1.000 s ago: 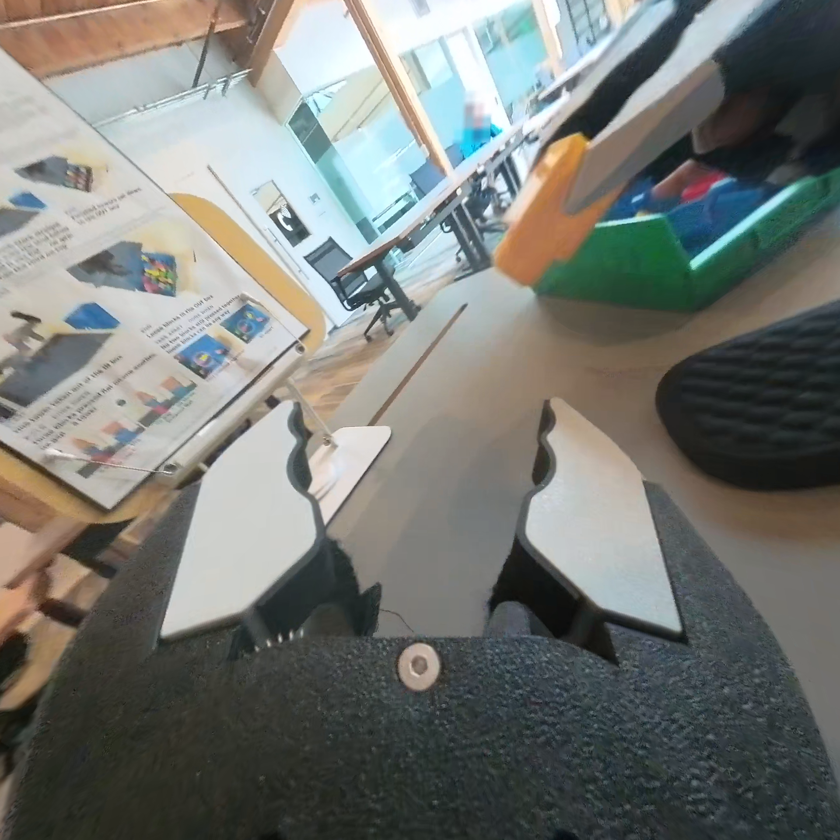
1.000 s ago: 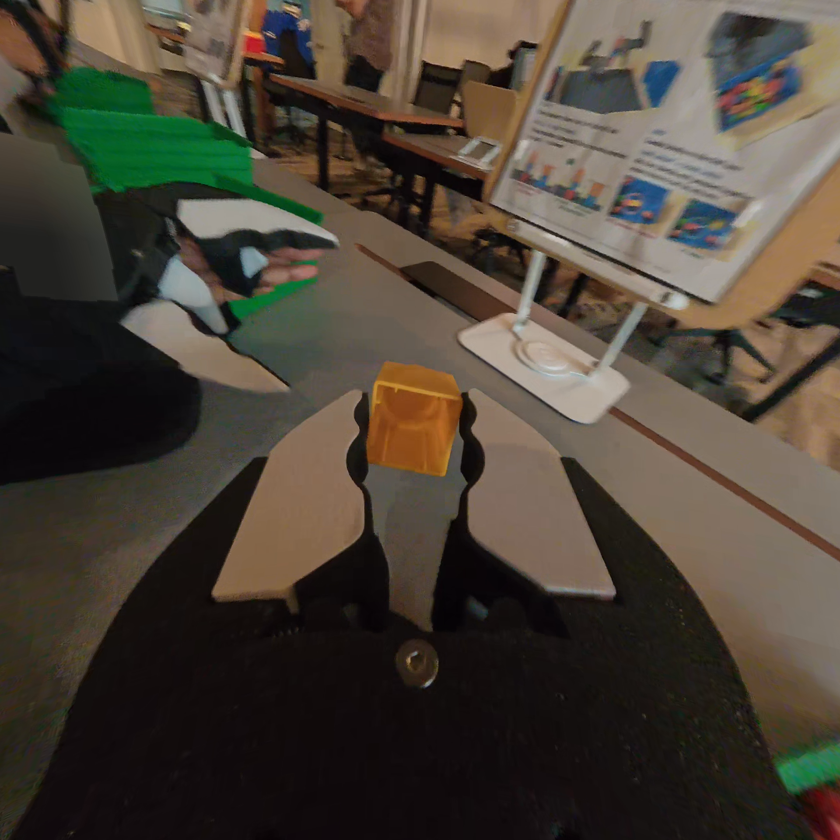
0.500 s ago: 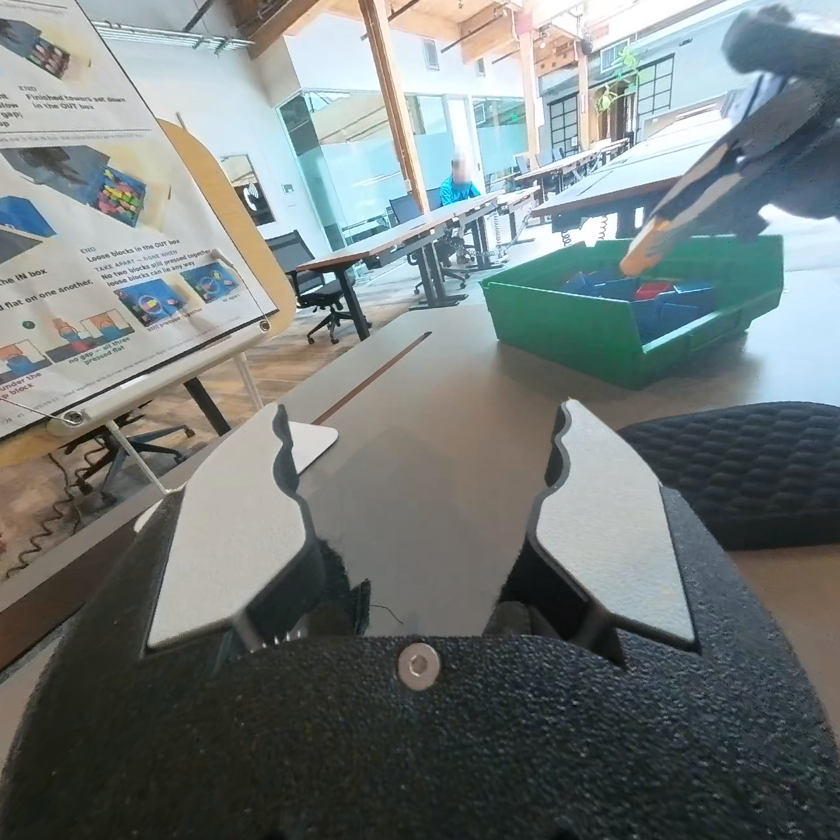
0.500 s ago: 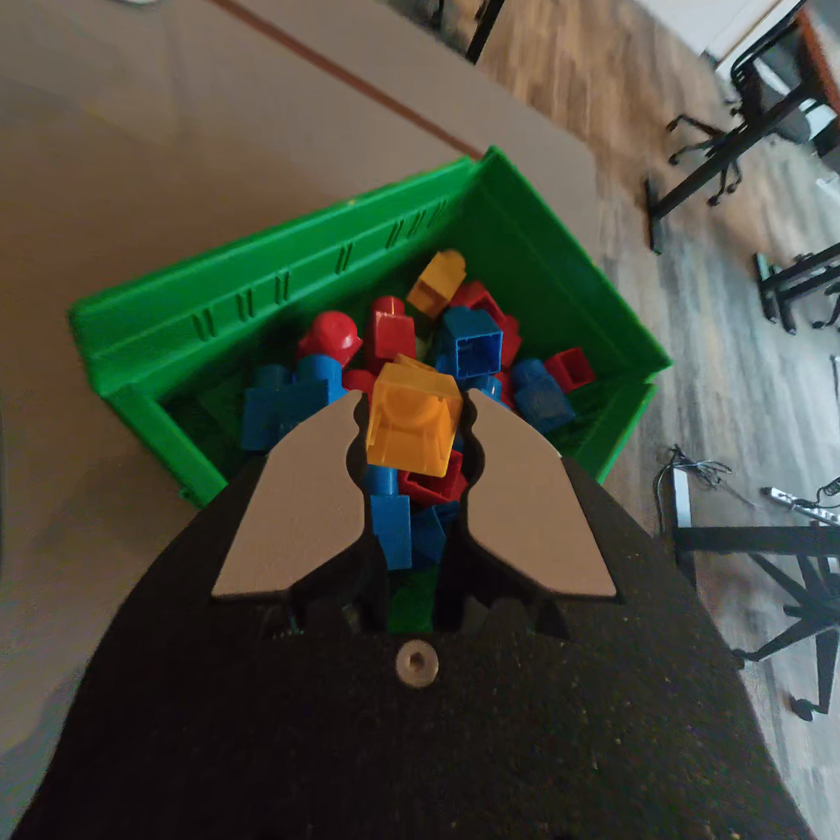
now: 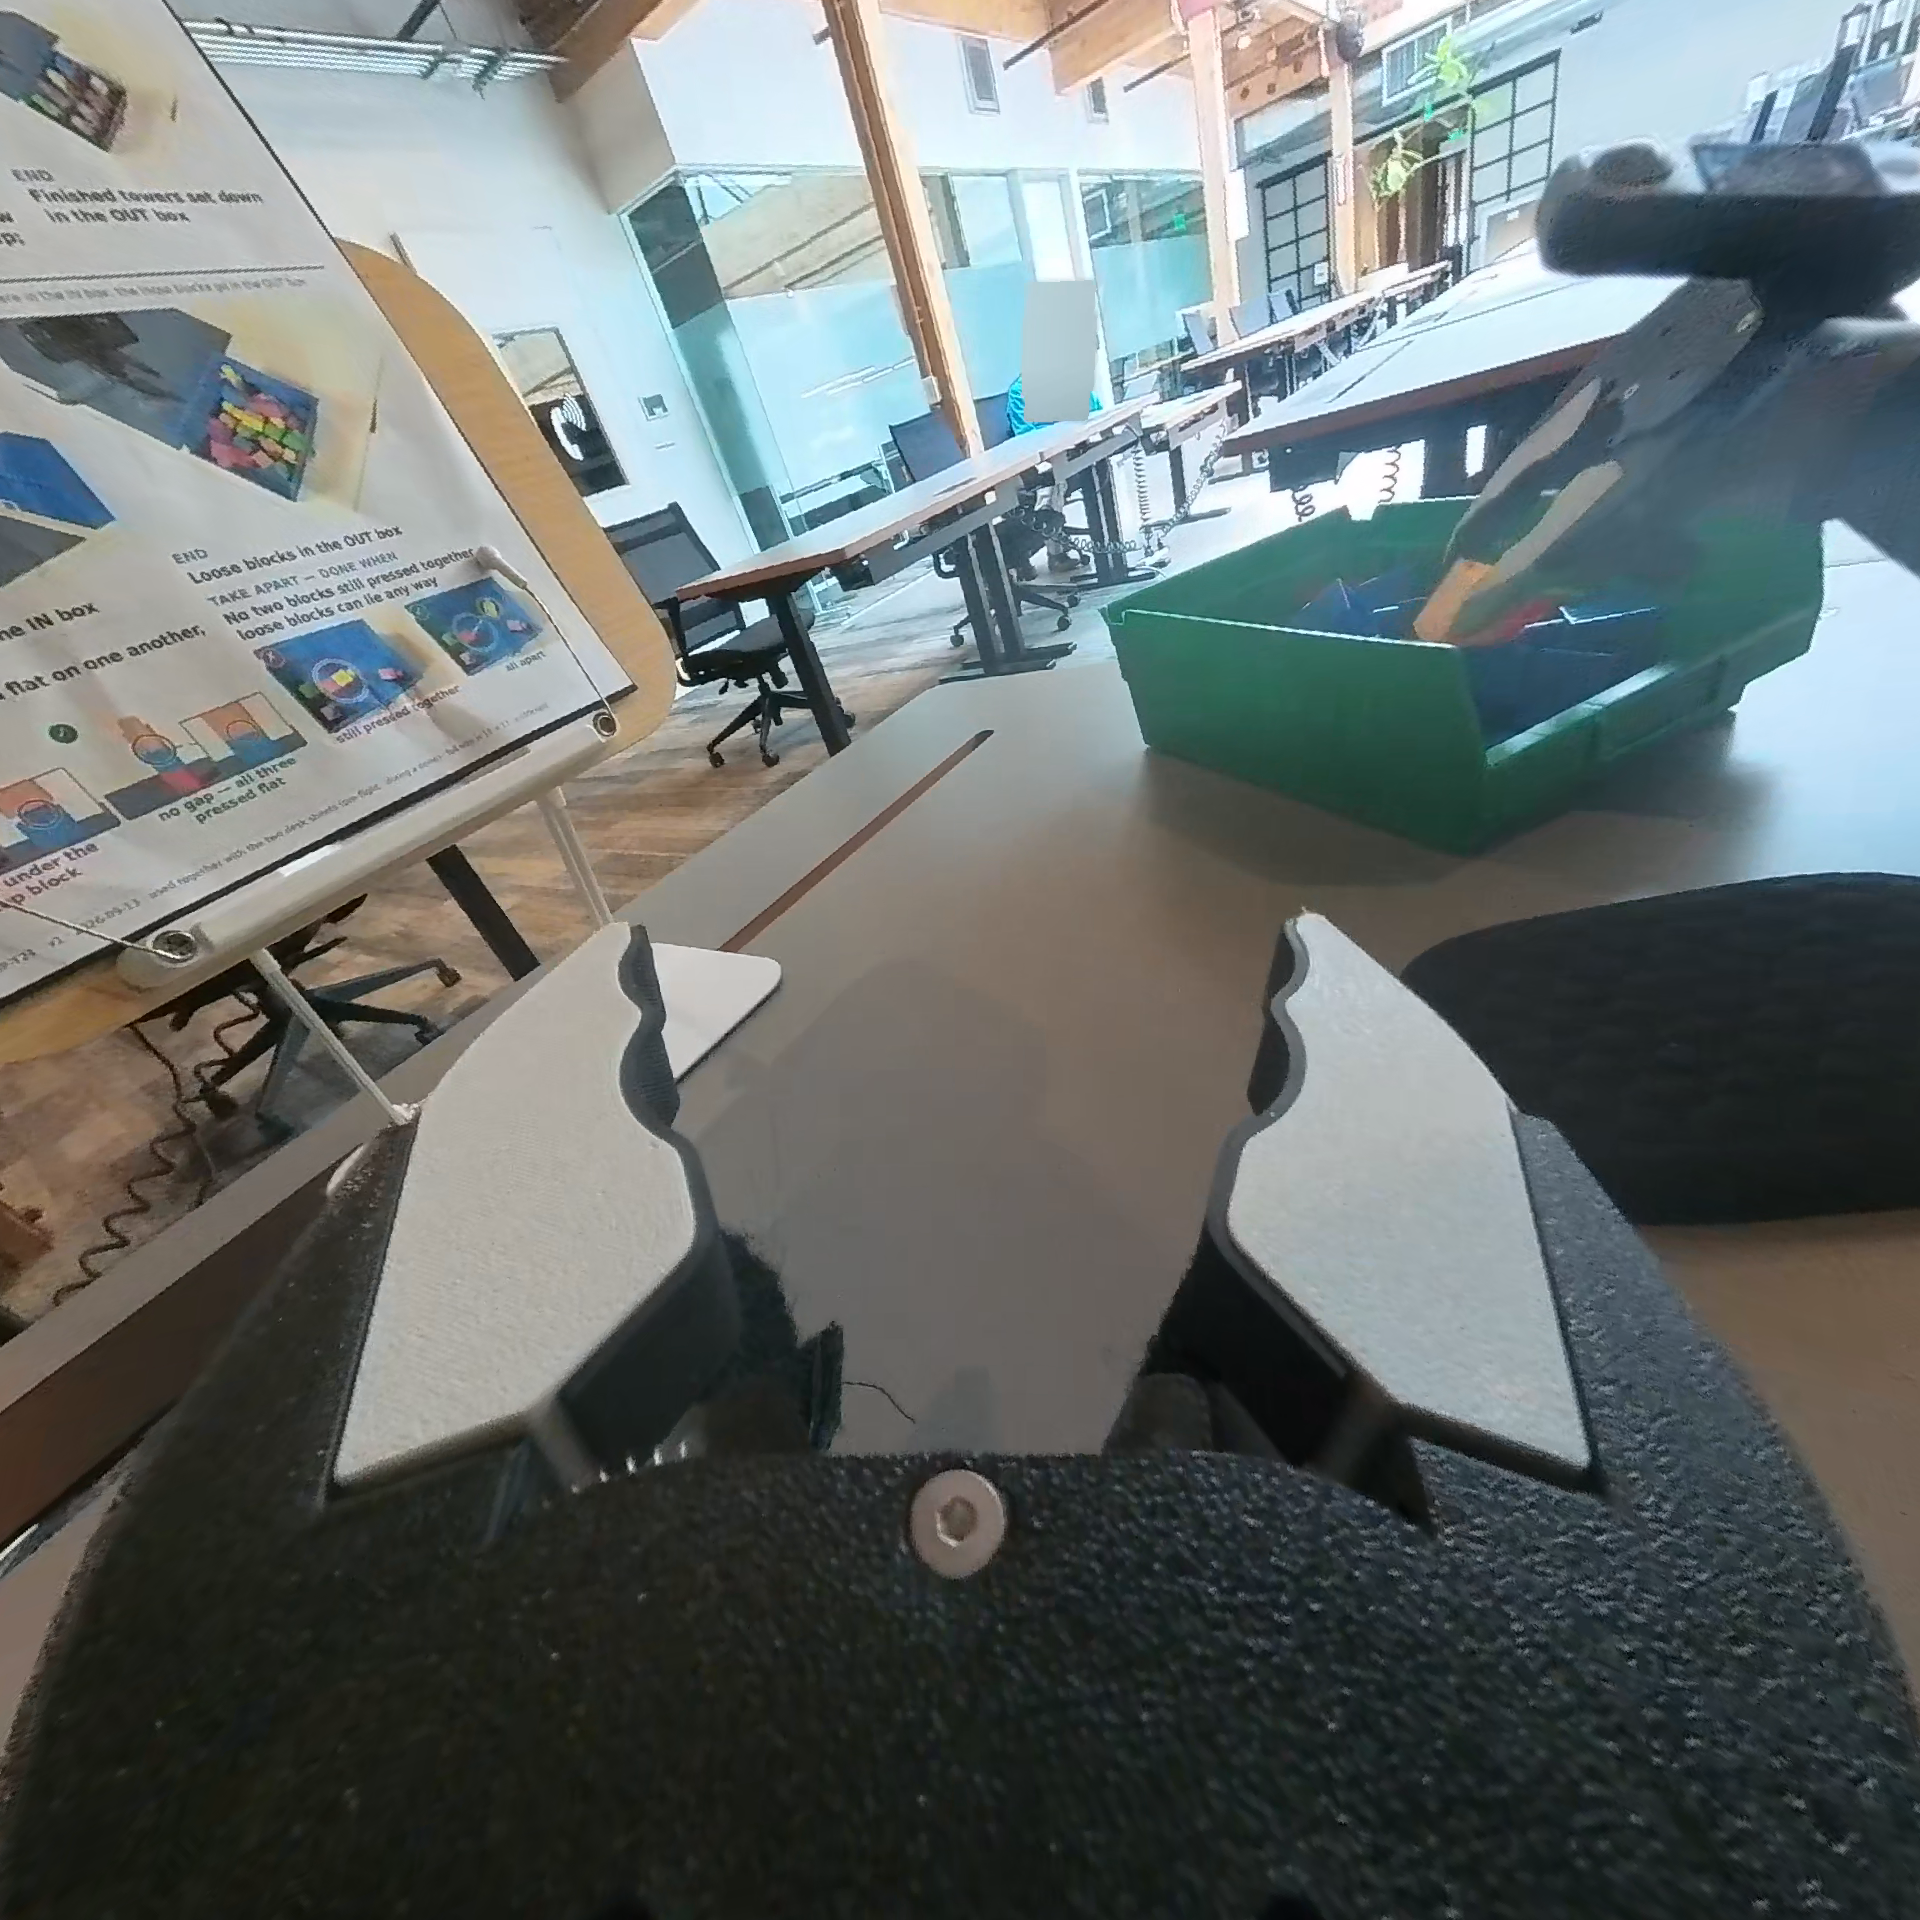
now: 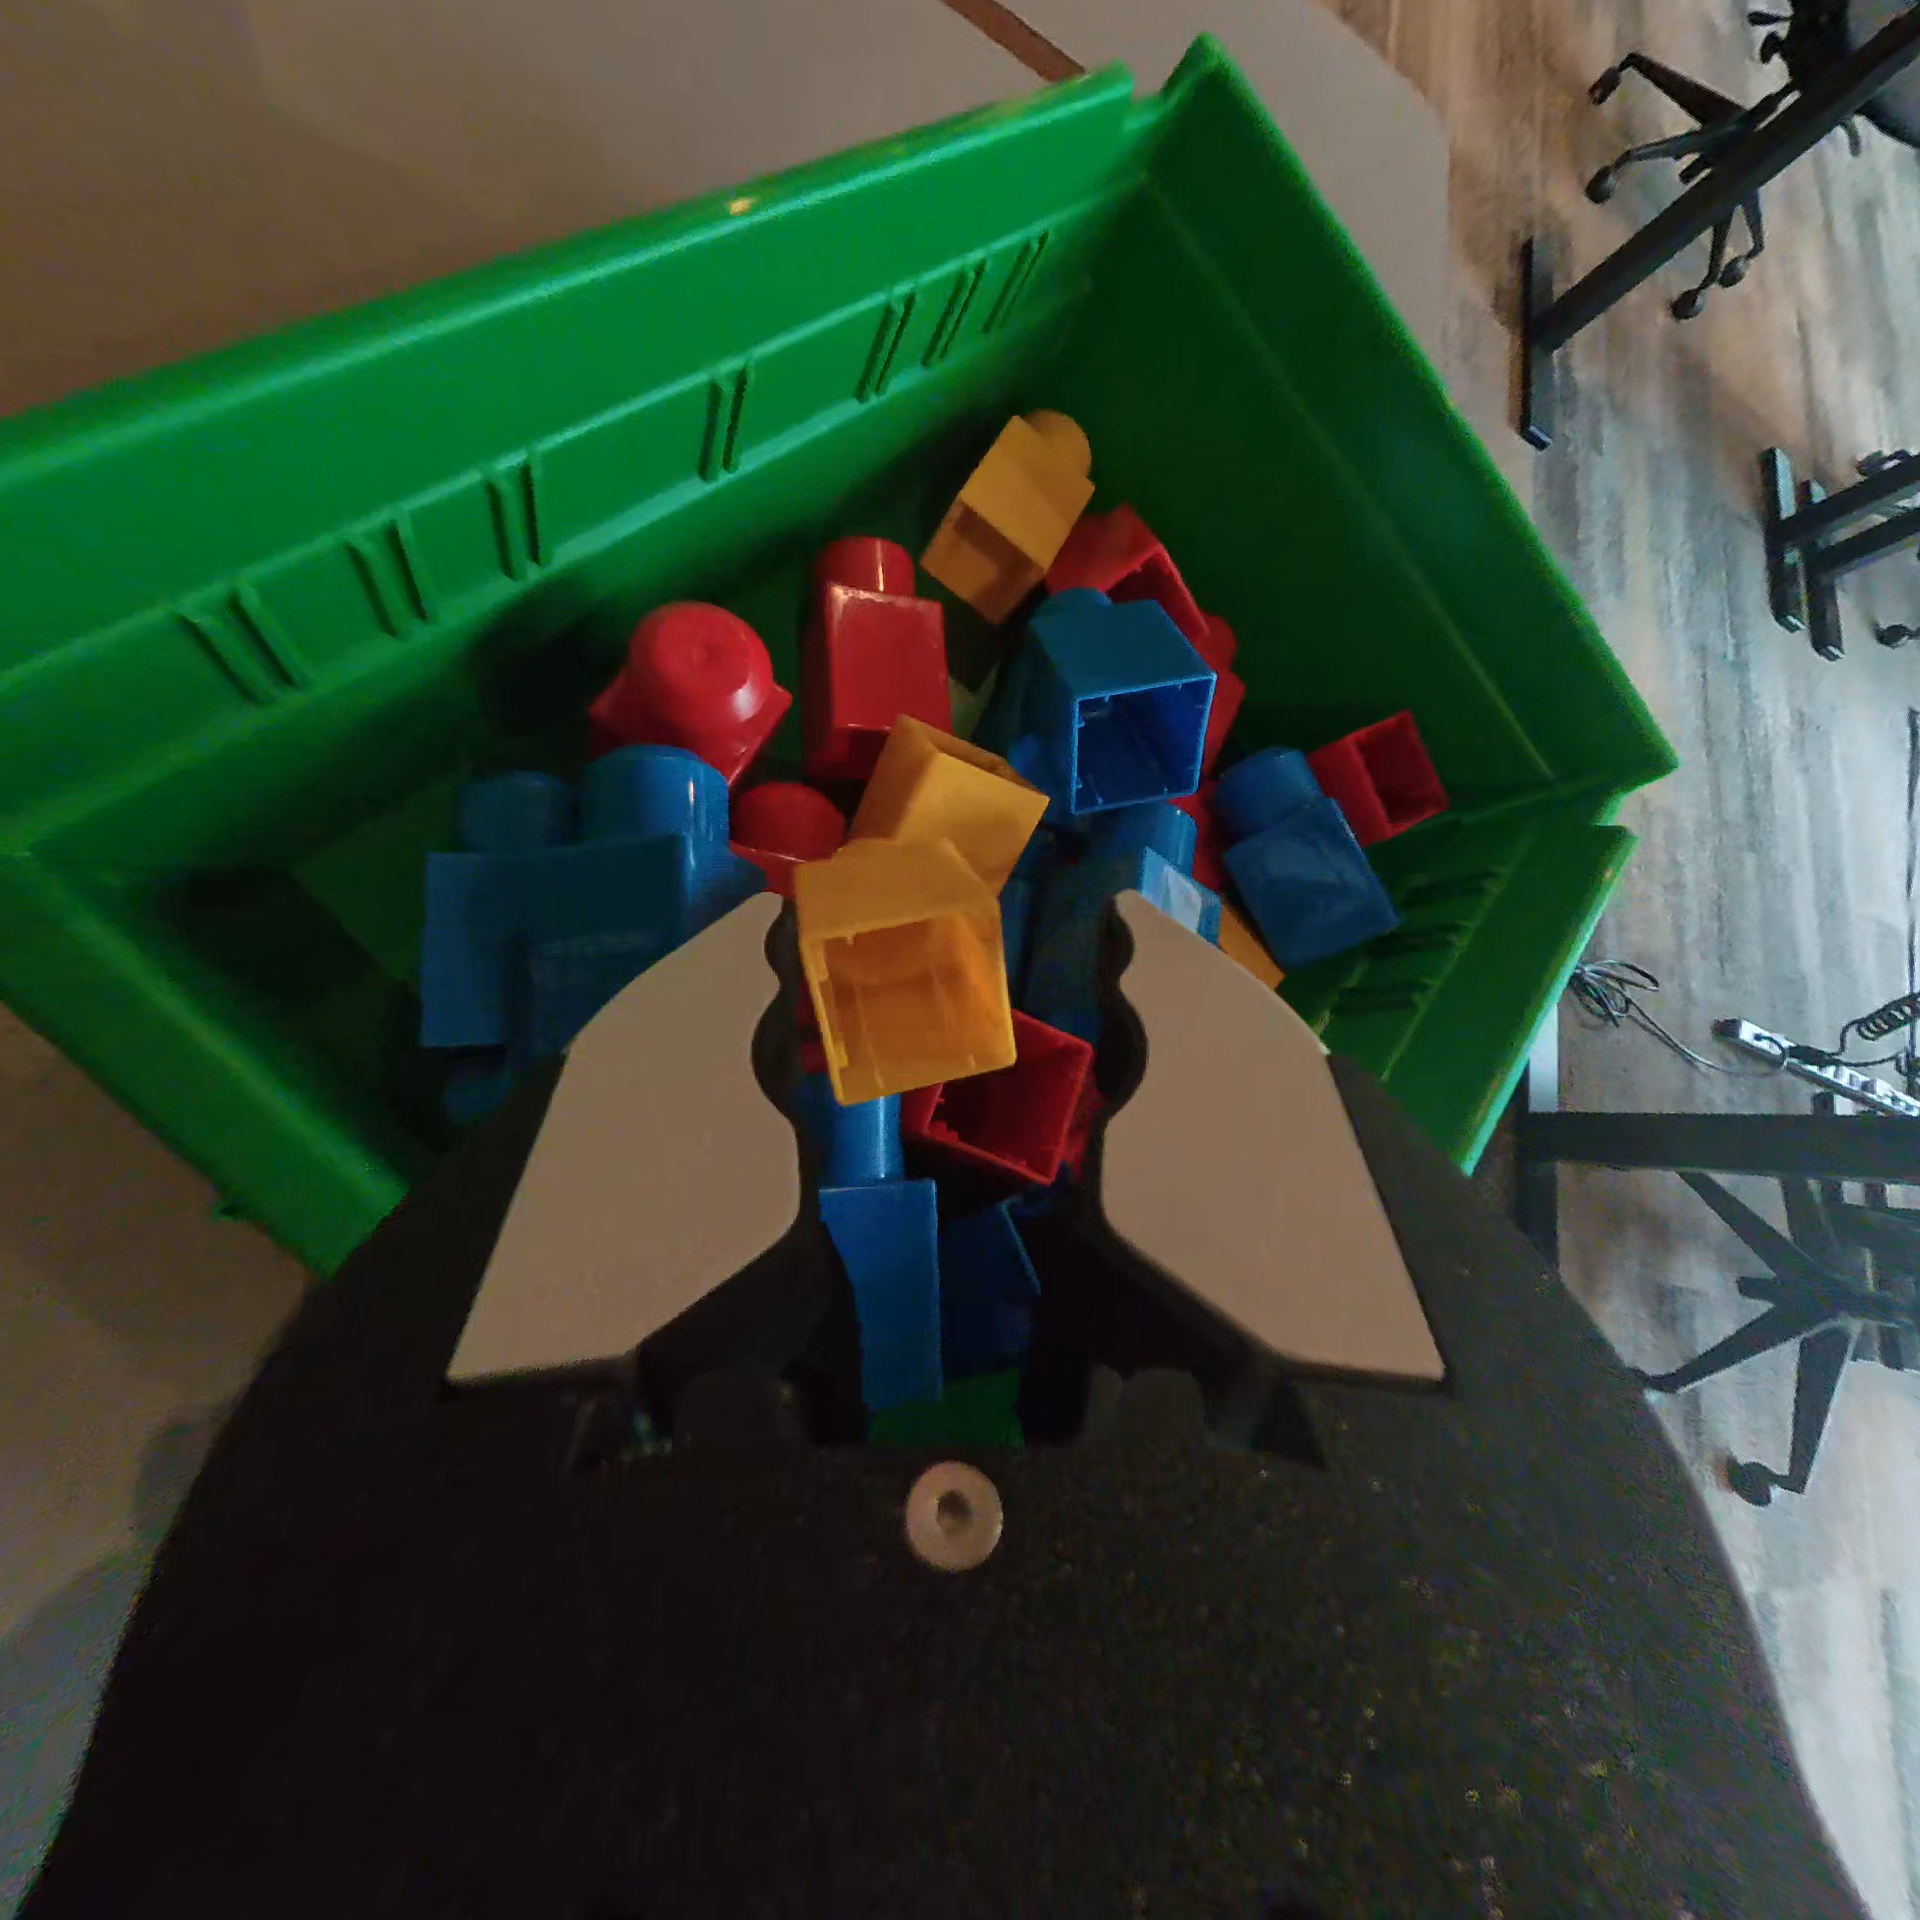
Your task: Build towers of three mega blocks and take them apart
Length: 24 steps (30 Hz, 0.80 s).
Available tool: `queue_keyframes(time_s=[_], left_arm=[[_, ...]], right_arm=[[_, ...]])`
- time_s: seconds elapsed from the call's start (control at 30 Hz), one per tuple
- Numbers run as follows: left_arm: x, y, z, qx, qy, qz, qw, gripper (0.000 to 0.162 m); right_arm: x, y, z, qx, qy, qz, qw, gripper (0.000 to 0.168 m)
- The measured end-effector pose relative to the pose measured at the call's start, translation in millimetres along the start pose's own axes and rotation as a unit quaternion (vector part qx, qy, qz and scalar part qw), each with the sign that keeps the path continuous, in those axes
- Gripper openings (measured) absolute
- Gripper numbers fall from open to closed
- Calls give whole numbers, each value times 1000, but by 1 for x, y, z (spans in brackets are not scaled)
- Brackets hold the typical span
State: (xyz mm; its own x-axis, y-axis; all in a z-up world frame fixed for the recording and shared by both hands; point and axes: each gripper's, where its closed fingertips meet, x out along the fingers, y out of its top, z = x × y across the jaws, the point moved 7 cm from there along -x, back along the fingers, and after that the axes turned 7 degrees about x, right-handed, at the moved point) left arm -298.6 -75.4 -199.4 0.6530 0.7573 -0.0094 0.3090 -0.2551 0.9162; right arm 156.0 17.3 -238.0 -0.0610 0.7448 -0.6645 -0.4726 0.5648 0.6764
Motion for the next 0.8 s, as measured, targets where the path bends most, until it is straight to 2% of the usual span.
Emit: queue_keyframes(time_s=[0.2, 0.4, 0.57, 0.8], left_arm=[[0, 0, -1, 2, 3, -3, 1000, 110], [-2, 2, -1, 3, 7, -1, 1000, 110], [-5, 8, -2, 5, 12, 6, 1000, 110], [-17, 32, 1, 3, 8, 36, 999, 113]], right_arm=[[-24, 17, -7, 17, -8, 81, 997, 72], [-50, 44, -42, -9, 22, 195, 981, 90], [-59, 54, -80, -39, 79, 225, 970, 104], [-76, 59, -112, -53, 113, 278, 952, 136]])
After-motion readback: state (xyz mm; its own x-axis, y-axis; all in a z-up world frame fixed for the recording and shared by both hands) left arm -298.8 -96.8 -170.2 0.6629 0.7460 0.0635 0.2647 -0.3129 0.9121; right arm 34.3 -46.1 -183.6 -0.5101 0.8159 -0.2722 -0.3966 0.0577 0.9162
